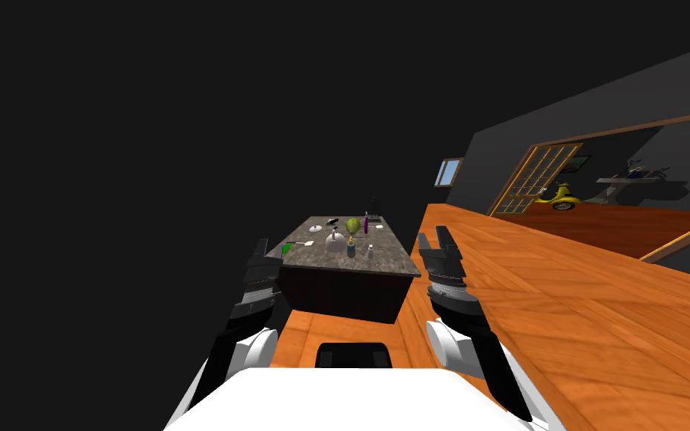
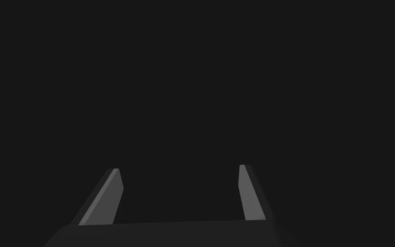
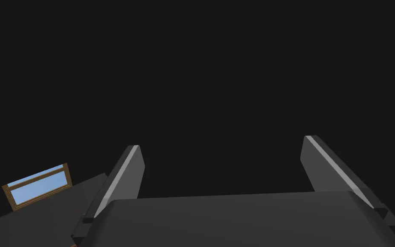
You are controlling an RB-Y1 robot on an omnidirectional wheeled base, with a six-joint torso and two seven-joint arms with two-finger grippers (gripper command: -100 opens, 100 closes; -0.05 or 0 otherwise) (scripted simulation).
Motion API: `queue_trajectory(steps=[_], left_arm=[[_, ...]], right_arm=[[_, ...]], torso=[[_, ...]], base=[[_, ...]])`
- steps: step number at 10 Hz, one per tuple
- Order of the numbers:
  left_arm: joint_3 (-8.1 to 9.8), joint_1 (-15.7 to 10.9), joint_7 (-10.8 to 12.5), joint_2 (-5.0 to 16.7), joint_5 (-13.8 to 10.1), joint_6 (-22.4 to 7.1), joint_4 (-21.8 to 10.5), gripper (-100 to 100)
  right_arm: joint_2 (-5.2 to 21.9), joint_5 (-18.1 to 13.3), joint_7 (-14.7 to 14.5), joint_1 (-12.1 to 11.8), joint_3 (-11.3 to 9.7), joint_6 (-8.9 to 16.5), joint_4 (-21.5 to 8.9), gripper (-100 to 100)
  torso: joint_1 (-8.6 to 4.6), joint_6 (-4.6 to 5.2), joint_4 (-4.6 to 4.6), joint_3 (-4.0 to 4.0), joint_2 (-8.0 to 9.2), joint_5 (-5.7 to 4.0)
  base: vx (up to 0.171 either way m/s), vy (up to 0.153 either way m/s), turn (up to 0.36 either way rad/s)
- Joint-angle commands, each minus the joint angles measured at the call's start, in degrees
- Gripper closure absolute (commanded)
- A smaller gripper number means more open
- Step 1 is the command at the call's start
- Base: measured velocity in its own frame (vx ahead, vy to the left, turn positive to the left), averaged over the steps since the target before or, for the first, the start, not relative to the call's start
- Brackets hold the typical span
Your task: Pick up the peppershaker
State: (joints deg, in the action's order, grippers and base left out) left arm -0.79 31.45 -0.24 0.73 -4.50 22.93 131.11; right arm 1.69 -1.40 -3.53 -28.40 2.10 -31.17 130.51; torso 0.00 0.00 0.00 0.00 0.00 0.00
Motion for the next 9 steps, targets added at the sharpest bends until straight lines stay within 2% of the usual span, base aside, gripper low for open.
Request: queue_trajectory(steps=[1,5,6,8,9], left_arm=[[0.0,0.0,0.0,0.0,0.0,0.0,0.0,0],[0.0,0.0,0.0,0.0,0.0,0.0,0.0,0],[0.0,0.0,0.0,0.0,0.0,0.0,0.0,0],[0.0,0.0,0.0,0.0,0.0,0.0,0.0,0],[0.0,0.0,0.0,0.0,0.0,0.0,0.0,0]], right_arm=[[2.6,-1.1,0.9,0.1,-0.3,0.0,-0.5,-100],[9.6,-4.9,3.9,0.3,-1.5,0.0,-2.4,-100],[10.2,-4.9,3.9,0.3,-1.5,0.0,-2.4,-100],[14.1,-7.5,6.0,0.6,-2.5,0.0,-3.7,-100],[15.2,-7.5,6.0,0.6,-2.5,0.0,-3.7,-100]], torso=[[0.0,0.0,0.0,0.0,0.0,0.0],[-0.07,0.01,-0.02,-0.05,-0.09,-0.02],[-0.06,0.01,-0.02,-0.06,-0.11,-0.02],[-0.04,0.0,-0.02,-0.04,-0.07,-0.01],[-0.02,0.0,-0.02,-0.05,-0.09,-0.01]], base=[[0.007,-0.007,-0.076],[0.022,-0.01,-0.086],[0.02,-0.002,-0.016],[0.022,-0.001,-0.062],[0.022,0.002,-0.029]])
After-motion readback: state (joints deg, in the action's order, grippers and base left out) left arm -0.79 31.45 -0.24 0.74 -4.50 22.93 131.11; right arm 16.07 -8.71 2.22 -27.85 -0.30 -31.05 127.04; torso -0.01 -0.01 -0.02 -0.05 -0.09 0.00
